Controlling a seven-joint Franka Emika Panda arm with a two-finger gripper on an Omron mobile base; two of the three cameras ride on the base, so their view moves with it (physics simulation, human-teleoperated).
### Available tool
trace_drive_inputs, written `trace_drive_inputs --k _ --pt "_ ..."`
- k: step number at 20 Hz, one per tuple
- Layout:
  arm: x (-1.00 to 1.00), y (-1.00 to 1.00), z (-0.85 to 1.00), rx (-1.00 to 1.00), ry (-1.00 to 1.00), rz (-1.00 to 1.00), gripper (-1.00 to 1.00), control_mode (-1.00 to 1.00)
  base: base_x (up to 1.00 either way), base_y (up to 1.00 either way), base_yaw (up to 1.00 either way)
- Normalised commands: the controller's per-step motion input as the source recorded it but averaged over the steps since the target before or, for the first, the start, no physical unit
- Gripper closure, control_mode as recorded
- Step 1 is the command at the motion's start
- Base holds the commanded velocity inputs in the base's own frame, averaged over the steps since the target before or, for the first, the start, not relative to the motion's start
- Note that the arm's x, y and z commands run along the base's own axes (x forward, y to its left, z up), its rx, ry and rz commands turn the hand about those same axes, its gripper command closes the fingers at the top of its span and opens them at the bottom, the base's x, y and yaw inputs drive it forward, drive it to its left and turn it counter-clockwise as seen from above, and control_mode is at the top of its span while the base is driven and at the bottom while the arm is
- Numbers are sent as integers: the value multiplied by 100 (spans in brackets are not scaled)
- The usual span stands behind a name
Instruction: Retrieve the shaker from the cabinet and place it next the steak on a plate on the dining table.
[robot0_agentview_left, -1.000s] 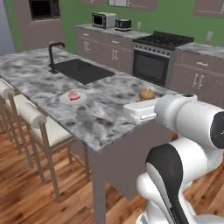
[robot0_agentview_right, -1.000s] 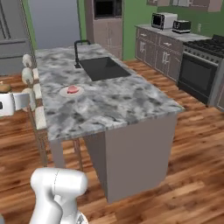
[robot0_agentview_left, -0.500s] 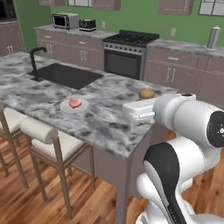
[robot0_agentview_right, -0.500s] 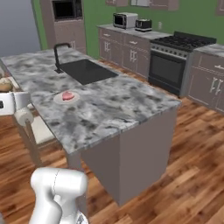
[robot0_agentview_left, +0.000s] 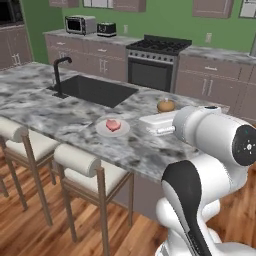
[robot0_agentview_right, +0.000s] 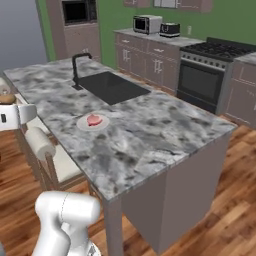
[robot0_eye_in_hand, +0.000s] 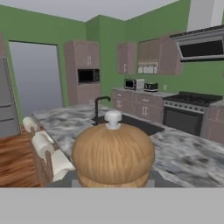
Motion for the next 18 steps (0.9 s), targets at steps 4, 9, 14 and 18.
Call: trace_drive_inputs --k 4,9,14,18 --pt "0 0 0 0 0 0 100 100 60 10 0" --pt "0 0 0 0 0 0 100 100 89 47 -7" --pt "0 0 0 0 0 0 100 100 -2 95 -49" --pt "0 0 0 0 0 0 100 100 -11 100 -22"
